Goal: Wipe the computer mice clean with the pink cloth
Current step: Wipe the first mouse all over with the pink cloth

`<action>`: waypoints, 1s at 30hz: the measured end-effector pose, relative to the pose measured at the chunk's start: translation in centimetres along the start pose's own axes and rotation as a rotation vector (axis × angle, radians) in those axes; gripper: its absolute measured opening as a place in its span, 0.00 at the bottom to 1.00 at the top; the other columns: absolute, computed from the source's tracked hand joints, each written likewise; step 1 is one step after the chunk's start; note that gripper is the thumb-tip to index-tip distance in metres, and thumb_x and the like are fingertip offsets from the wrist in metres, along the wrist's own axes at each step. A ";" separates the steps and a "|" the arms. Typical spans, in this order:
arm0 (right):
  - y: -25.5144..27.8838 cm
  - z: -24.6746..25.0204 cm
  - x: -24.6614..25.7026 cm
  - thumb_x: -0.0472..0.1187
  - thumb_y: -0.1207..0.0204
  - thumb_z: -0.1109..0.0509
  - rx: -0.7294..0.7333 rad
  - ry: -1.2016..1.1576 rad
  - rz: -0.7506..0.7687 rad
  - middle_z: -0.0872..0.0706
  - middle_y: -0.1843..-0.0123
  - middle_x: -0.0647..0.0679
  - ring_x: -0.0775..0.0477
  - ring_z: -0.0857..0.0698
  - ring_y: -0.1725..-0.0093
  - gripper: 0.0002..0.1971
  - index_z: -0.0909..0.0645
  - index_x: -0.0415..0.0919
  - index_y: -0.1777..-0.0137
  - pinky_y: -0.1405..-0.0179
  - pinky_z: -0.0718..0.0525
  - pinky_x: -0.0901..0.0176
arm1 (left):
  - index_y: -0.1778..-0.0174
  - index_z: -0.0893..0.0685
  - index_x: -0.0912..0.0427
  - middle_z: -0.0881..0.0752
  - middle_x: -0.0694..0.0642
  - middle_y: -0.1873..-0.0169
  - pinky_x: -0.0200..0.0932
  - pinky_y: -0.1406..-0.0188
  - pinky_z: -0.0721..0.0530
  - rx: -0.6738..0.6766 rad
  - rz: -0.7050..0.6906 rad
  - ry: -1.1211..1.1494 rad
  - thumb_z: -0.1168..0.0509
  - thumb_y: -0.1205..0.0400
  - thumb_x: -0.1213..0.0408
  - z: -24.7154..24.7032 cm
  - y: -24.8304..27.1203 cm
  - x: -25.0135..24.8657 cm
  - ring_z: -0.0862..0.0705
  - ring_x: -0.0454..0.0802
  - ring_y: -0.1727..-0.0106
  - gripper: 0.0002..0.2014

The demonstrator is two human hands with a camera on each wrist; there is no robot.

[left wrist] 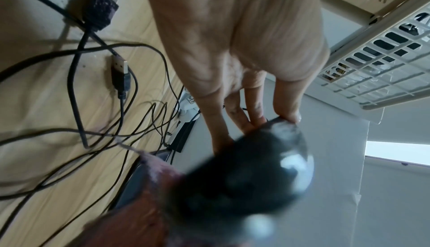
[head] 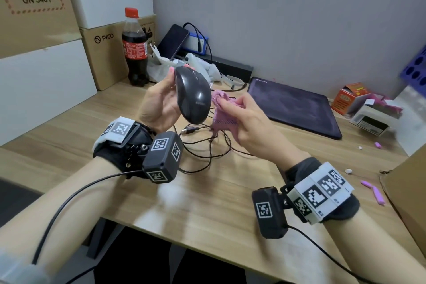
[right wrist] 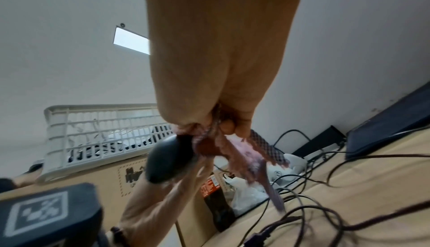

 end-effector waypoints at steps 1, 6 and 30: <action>0.1 0.2 -0.6 0.24 0.22 0.37 -0.013 0.009 -0.031 0.32 0.46 0.48 0.49 0.28 0.47 0.33 0.32 0.48 0.19 0.42 0.21 0.53 | 0.31 0.23 0.64 0.16 0.64 0.39 0.55 0.35 0.16 0.000 -0.009 0.009 0.47 0.13 0.56 -0.1 -0.1 -0.1 0.17 0.59 0.35 0.20; -0.7 2.2 1.3 0.24 0.22 0.45 -0.119 -0.182 -0.036 0.33 0.50 0.51 0.50 0.22 0.55 0.33 0.35 0.48 0.18 0.53 0.16 0.63 | 0.18 0.37 0.66 0.30 0.66 0.24 0.55 0.26 0.25 0.014 0.008 0.022 0.45 0.14 0.57 -0.6 -0.2 0.4 0.32 0.61 0.22 0.29; -2.2 4.8 3.8 0.36 0.20 0.30 -0.238 -0.304 0.001 0.15 0.56 0.48 0.60 0.16 0.68 0.07 0.19 0.42 0.44 0.71 0.21 0.74 | 0.34 0.22 0.65 0.24 0.67 0.33 0.60 0.28 0.23 -0.049 -0.009 -0.134 0.43 0.12 0.59 0.6 -0.8 0.9 0.24 0.61 0.29 0.16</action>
Point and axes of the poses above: each hand's wrist, its own y-axis away from the middle knuckle, its own z-axis out of the back of the hand, x = y × z, the point moved 9 cm from there along -y, towards the middle knuckle
